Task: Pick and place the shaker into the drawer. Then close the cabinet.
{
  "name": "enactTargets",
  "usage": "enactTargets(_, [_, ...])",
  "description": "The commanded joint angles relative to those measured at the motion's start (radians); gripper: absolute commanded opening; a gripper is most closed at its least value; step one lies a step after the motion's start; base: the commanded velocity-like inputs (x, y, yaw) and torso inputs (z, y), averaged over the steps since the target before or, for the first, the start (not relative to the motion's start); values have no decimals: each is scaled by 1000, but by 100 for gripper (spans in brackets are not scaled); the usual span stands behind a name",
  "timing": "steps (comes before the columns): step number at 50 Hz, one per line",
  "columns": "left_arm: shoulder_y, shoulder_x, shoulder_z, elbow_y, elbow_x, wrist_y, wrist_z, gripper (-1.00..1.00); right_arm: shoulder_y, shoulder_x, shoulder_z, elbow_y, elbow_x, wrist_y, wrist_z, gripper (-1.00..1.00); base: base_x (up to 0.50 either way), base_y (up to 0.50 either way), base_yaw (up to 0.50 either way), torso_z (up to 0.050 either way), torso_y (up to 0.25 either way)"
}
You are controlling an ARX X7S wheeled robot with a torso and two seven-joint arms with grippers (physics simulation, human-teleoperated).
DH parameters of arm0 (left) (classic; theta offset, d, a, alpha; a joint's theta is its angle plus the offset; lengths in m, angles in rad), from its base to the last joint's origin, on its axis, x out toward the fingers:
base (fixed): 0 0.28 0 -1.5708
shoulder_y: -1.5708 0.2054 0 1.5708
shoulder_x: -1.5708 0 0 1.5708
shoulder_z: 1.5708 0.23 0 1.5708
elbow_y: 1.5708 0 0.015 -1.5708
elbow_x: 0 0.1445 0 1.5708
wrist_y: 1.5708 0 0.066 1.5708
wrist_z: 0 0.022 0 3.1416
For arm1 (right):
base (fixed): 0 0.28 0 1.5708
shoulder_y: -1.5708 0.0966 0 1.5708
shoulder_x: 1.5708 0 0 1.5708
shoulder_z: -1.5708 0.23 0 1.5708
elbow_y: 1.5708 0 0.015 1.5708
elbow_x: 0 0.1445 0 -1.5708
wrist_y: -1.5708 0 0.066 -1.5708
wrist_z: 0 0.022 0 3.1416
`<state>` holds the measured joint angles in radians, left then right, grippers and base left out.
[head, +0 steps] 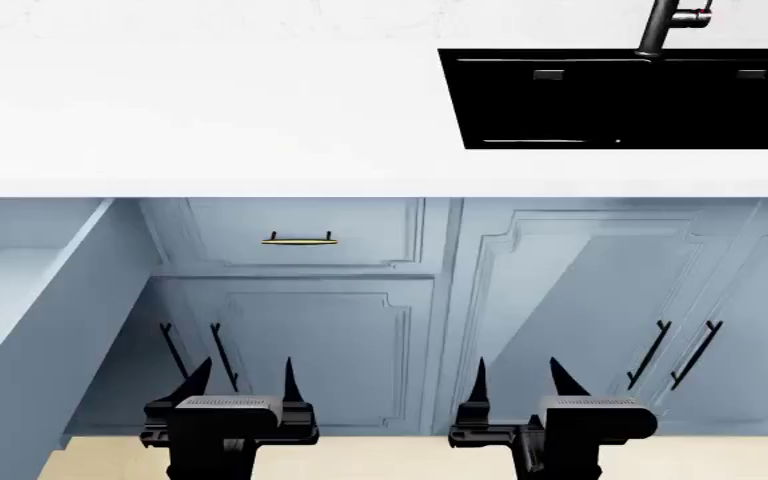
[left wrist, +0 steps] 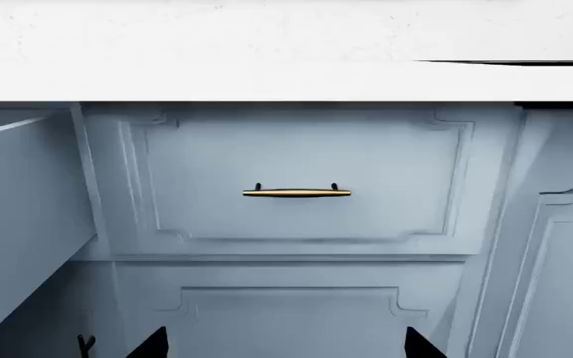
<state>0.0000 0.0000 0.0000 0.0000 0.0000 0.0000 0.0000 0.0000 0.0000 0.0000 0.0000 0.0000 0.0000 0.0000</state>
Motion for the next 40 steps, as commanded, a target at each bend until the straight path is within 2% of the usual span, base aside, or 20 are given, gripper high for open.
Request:
enactTargets(1, [1,-16,19,2,-16,0,-18,100,0,15,-20,0,15,-1,21,100,0,0,0,0,0])
enactTargets(8, [0,-40,39,6,-67,1,-22,100,1,39,-51,-1,35,-3,44,100,0,0,0,0,0])
enactTargets(40, [-4,-87,87,11,-140,-13,-52,100,2,87,-113,0,77,-13,89,100,0,0,0,50,0])
